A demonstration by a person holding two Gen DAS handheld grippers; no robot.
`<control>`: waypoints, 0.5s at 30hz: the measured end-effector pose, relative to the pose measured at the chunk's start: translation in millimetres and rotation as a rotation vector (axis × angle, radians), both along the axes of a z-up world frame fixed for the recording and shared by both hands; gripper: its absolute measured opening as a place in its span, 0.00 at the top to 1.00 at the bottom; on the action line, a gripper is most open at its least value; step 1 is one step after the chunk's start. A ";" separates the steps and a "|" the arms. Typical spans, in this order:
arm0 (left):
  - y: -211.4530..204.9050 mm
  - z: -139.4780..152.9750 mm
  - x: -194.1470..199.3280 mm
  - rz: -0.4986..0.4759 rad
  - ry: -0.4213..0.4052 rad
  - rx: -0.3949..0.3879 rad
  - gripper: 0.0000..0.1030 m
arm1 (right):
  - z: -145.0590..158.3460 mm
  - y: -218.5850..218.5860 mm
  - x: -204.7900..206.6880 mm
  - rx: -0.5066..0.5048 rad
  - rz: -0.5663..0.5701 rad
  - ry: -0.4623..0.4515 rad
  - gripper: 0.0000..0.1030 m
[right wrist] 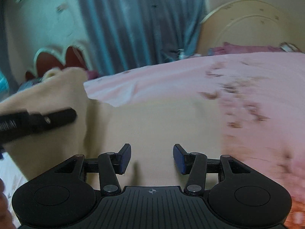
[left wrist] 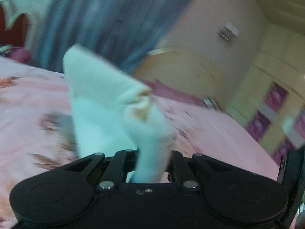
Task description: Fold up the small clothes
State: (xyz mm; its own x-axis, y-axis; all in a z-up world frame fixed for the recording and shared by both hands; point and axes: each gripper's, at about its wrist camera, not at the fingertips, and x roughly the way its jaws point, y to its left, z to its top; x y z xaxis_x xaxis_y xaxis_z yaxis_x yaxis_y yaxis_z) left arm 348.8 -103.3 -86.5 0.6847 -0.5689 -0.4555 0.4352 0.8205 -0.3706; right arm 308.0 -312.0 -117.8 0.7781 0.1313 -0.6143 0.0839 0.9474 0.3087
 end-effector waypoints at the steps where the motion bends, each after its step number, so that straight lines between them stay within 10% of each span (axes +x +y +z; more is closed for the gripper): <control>1: -13.8 -4.4 -1.4 -0.041 0.005 0.021 0.93 | 0.8 -10.8 -5.0 0.003 -0.023 0.002 0.53; 6: -73.7 -45.4 -13.7 -0.201 0.087 0.187 0.87 | 1.2 -57.8 -30.1 0.035 -0.111 0.017 0.53; 9: -82.7 -56.8 -26.2 -0.216 0.085 0.217 0.72 | 4.7 -68.1 -37.8 0.120 -0.092 0.006 0.53; 11: -82.2 -54.5 -34.1 -0.235 0.089 0.215 0.35 | 6.7 -68.3 -38.7 0.179 -0.056 0.003 0.53; 15: -73.9 -46.5 -52.4 -0.280 0.100 0.214 0.25 | 0.9 -64.5 -36.9 0.295 -0.005 0.053 0.53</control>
State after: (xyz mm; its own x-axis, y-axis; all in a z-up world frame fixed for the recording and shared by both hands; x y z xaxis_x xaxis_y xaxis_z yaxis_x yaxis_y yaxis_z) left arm 296.4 -177.2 -133.0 0.4619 -0.6127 -0.6413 0.6240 0.7383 -0.2560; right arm 271.1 -376.4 -116.9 0.7468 0.3060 -0.5905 0.1121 0.8172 0.5653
